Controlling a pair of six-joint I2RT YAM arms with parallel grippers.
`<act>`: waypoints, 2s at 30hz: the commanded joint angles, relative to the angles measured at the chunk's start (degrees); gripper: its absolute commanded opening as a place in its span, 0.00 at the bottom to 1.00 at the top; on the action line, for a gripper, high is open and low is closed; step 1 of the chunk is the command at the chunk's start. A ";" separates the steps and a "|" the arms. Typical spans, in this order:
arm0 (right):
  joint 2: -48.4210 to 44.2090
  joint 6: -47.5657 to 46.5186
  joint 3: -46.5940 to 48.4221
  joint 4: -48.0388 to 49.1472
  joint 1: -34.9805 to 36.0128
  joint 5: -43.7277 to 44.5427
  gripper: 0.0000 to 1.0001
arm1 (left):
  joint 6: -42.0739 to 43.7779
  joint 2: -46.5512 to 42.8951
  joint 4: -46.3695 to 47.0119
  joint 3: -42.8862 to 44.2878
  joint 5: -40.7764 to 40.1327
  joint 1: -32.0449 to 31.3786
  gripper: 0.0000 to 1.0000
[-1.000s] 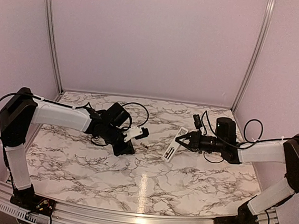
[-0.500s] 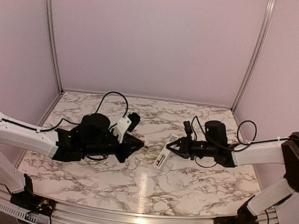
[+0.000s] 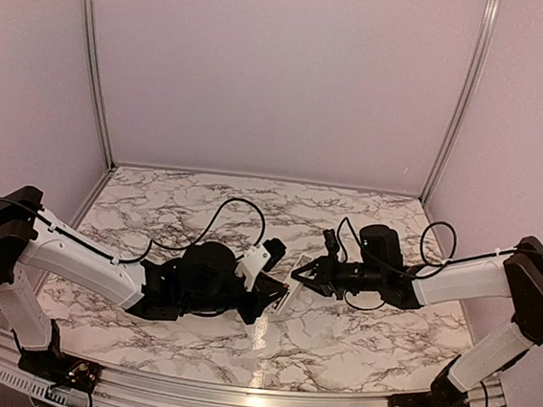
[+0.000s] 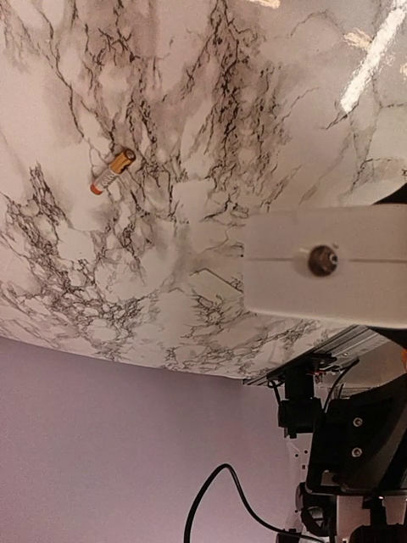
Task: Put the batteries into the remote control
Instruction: Place the battery in the battery compartment.
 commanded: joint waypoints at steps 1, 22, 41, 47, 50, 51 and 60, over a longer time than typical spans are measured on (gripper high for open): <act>0.12 2.12 1.75 1.93 0.80 1.23 0.00 | 1.48 2.20 1.72 3.13 -1.49 -0.28 0.00; -2.27 2.84 2.62 0.57 0.84 0.78 0.00 | 0.33 7.21 3.17 2.79 -7.06 -0.28 0.00; -2.04 3.50 3.25 1.04 0.83 0.31 0.00 | 1.10 8.86 2.67 2.52 -9.21 -0.27 0.05; -2.03 2.61 3.64 -0.13 0.83 0.67 0.00 | 1.82 8.48 1.09 2.29 -10.80 -0.20 0.14; -2.04 2.38 3.84 -0.44 0.81 0.85 0.00 | 1.66 8.33 0.74 2.25 -10.97 -0.20 0.17; -2.06 2.30 3.89 -0.50 0.83 0.98 0.00 | 1.53 8.30 0.63 2.23 -10.97 -0.20 0.18; -1.67 1.34 4.19 -1.08 0.82 1.10 0.00 | 1.28 7.47 -0.50 2.60 -10.46 -0.20 0.28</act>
